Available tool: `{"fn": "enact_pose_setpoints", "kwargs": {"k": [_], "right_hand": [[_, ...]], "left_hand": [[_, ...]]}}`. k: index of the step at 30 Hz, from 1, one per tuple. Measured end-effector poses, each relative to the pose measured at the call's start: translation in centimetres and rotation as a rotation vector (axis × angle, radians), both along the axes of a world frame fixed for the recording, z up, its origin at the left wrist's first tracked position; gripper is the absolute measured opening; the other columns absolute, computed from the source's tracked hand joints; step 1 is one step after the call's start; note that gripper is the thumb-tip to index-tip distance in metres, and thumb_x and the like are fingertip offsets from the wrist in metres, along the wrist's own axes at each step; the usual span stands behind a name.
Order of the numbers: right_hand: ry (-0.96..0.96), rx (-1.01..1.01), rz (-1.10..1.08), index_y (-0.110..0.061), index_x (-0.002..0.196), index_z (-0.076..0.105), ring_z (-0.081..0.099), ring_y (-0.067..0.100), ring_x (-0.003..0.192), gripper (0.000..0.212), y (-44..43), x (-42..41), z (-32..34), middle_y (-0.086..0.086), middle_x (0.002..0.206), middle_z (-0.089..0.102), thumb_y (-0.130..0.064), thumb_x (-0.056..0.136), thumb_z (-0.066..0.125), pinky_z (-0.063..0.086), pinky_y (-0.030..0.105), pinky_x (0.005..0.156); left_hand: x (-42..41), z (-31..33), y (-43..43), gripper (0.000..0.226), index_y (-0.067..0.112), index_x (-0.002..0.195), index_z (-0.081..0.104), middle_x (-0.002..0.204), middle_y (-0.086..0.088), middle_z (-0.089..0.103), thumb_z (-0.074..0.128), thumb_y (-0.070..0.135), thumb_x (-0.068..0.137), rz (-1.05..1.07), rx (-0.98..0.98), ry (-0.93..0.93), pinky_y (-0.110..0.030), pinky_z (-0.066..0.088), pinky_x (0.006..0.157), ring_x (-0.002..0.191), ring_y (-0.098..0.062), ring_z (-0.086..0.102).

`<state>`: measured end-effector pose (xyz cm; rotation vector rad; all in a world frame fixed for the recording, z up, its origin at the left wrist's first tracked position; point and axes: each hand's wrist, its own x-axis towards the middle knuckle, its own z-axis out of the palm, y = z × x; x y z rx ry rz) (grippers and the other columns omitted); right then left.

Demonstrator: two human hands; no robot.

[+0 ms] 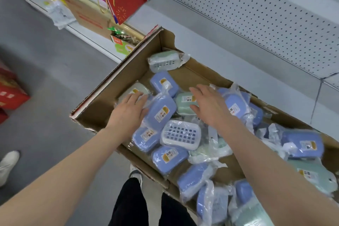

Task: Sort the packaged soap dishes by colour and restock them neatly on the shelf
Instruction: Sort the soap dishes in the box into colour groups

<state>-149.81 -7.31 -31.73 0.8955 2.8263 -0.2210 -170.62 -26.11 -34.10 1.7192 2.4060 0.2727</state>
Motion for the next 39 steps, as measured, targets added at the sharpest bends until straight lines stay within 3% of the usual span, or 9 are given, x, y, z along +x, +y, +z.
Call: {"fn": "enact_pose_setpoints", "kwargs": {"k": [6,11,16,19,22,27,29,34,39], "right_hand": [[-0.350,-0.056,-0.201,-0.022,0.155,0.013,0.022,0.036,0.144,0.081,1.5,-1.9,-2.8,0.018,0.156,0.024,-0.066,0.093,0.040,0.018,0.050,0.115],[-0.430,0.001,-0.198,-0.020,0.150,0.021,0.043,0.036,0.130,0.095,0.8,-0.6,-2.7,0.014,0.145,0.041,-0.073,0.079,0.055,0.025,0.050,0.111],[-0.491,0.057,-0.303,-0.016,0.140,0.035,0.052,0.031,0.120,0.094,-0.8,1.1,-0.7,0.010,0.133,0.051,-0.066,0.068,0.071,0.028,0.046,0.110],[-0.522,0.077,-0.383,-0.017,0.141,0.034,0.050,0.029,0.123,0.093,-2.1,2.6,0.7,0.009,0.135,0.051,-0.061,0.069,0.073,0.028,0.044,0.110],[-0.529,0.047,-0.525,-0.018,0.137,0.035,0.049,0.030,0.123,0.085,-3.2,4.2,1.5,0.010,0.138,0.046,-0.060,0.071,0.070,0.039,0.042,0.100],[-0.496,0.014,-0.687,-0.018,0.142,0.029,0.045,0.029,0.127,0.086,-4.7,6.4,2.4,0.011,0.144,0.039,-0.061,0.076,0.066,0.043,0.041,0.098],[-0.529,0.004,-0.686,-0.019,0.144,0.025,0.042,0.030,0.130,0.090,-4.9,6.7,2.5,0.011,0.148,0.031,-0.057,0.076,0.069,0.041,0.042,0.100],[-0.533,0.003,-0.662,-0.018,0.147,0.021,0.033,0.034,0.137,0.090,-5.2,7.5,2.1,0.017,0.154,0.020,-0.041,0.078,0.074,0.037,0.046,0.105],[-0.352,0.053,-0.731,-0.016,0.141,0.030,0.041,0.033,0.129,0.085,-4.3,7.3,1.1,0.016,0.144,0.034,-0.056,0.078,0.070,0.043,0.041,0.100]], "left_hand": [[-5.8,-4.5,2.1,0.064,0.010,0.149,0.031,0.151,-0.022,0.029,0.055,0.031,0.093,0.020,-0.307,-0.066,-0.046,0.032,0.109,0.133,-0.041,0.035],[-7.1,-6.7,5.0,0.079,0.014,0.154,0.007,0.151,-0.026,0.020,0.052,0.040,0.094,-0.031,-0.483,-0.059,-0.045,0.033,0.106,0.126,-0.043,0.039],[-7.1,-5.6,6.6,0.096,0.011,0.152,0.006,0.139,-0.021,0.035,0.061,0.044,0.081,-0.112,-0.431,-0.015,-0.046,0.040,0.098,0.113,-0.040,0.045],[-6.9,-3.4,7.9,0.093,0.009,0.150,0.014,0.140,-0.023,0.034,0.061,0.040,0.076,-0.174,-0.289,0.026,-0.050,0.042,0.095,0.113,-0.043,0.044],[-6.5,-0.8,10.1,0.090,0.007,0.149,0.017,0.140,-0.027,0.035,0.055,0.040,0.075,-0.239,-0.127,0.082,-0.053,0.042,0.091,0.107,-0.045,0.046],[-4.2,3.7,13.3,0.081,0.012,0.147,0.021,0.140,-0.025,0.038,0.042,0.045,0.077,-0.316,0.003,0.075,-0.051,0.045,0.088,0.106,-0.045,0.048],[-2.6,4.4,13.5,0.080,0.014,0.146,0.024,0.139,-0.022,0.041,0.037,0.048,0.075,-0.411,0.003,0.076,-0.051,0.048,0.084,0.105,-0.044,0.050],[1.2,2.4,11.6,0.076,0.024,0.144,0.036,0.144,-0.013,0.040,0.061,0.041,0.074,-0.556,-0.130,0.107,-0.050,0.047,0.083,0.115,-0.041,0.049],[0.8,0.4,10.8,0.074,0.030,0.149,0.026,0.150,-0.011,0.031,0.056,0.051,0.085,-0.571,-0.241,0.206,-0.051,0.041,0.095,0.130,-0.037,0.036]]}}
